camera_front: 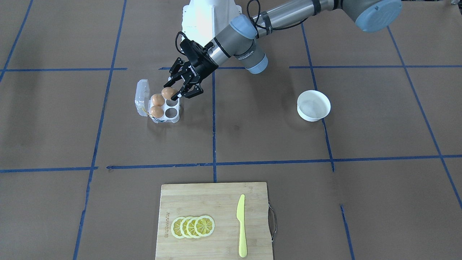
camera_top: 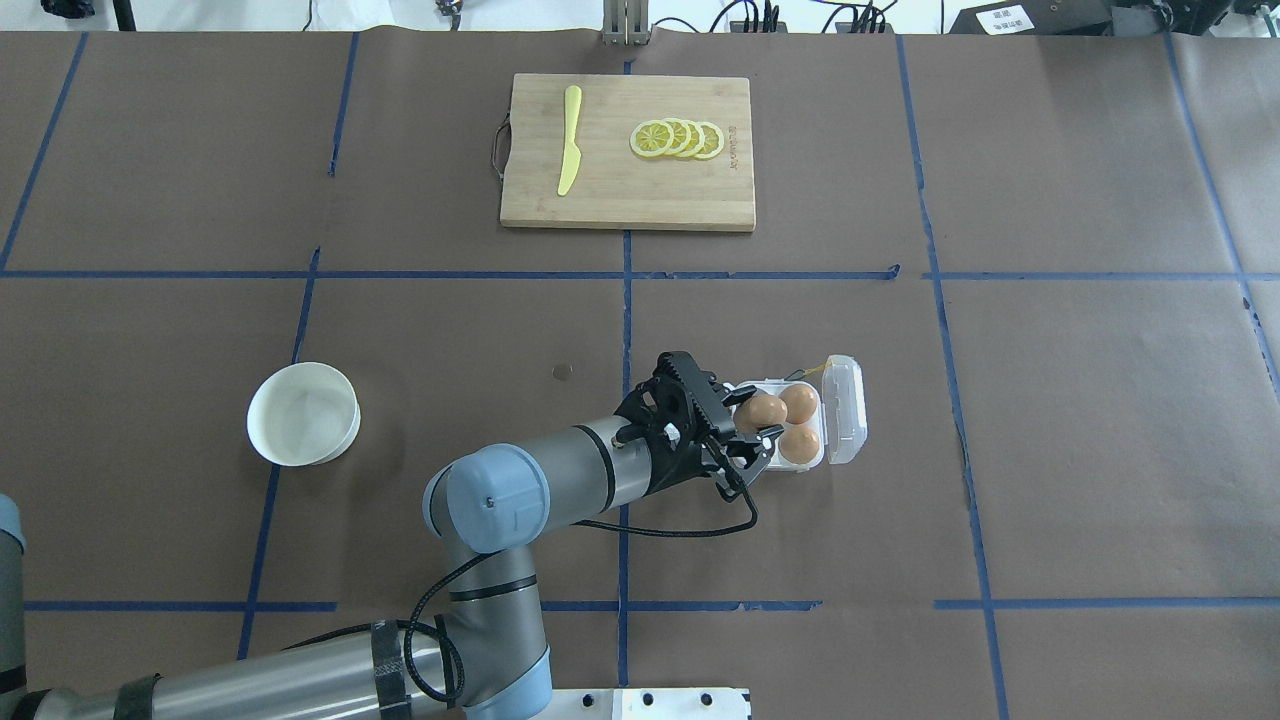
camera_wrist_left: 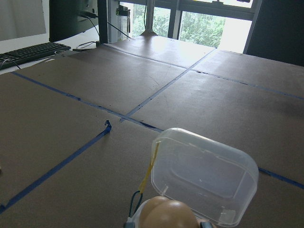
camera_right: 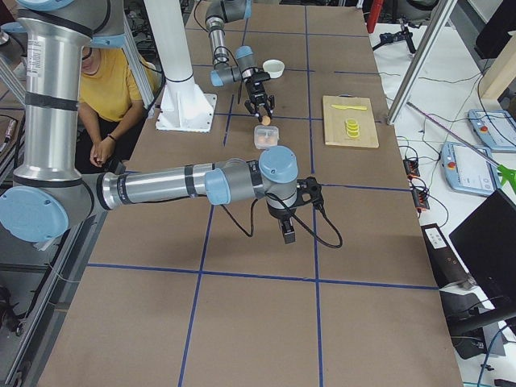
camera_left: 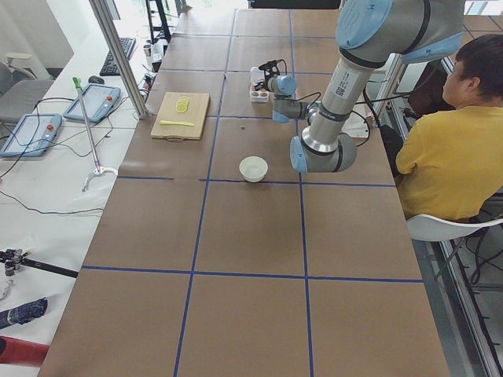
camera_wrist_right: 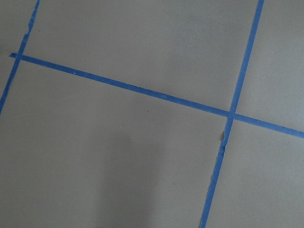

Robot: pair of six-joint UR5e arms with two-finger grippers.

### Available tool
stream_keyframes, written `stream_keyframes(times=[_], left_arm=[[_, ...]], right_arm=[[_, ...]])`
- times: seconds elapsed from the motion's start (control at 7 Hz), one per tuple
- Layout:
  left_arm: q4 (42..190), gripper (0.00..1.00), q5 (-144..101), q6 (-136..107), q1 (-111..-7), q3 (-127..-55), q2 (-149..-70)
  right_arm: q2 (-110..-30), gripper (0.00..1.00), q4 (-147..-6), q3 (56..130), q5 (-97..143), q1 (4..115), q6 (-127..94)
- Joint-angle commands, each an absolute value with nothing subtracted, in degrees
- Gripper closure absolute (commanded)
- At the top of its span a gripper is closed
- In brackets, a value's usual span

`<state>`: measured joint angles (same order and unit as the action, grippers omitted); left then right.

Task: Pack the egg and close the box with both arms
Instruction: 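Lower the egg into the empty box cup and open the left gripper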

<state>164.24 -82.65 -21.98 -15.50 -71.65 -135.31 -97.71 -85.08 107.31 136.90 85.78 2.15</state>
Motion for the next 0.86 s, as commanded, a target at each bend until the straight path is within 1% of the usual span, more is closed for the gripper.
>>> stream_keyframes(times=[0.0,0.14,0.43,0.57,0.71], left_arm=[[164.3,1.0,-82.4,-22.0,-15.0,-69.9,-135.7],[164.3,1.0,-82.4,-22.0,-15.0,-69.1,-136.3],[164.3,0.96,-82.4,-22.0,-15.0,-68.6,-136.9],[164.3,0.9,-82.4,-22.0,-15.0,-68.1,-137.3],[164.3,0.8,-82.4,-22.0,-15.0,-67.9,-137.4]], right_arm=[[-97.6,0.0,-85.1,107.3,136.8,85.8,2.1],[-97.6,0.0,-85.1,107.3,136.8,85.8,2.1],[-97.6,0.0,-85.1,107.3,136.8,85.8,2.1],[-97.6,0.0,-85.1,107.3,136.8,85.8,2.1],[-97.6,0.0,-85.1,107.3,136.8,85.8,2.1]])
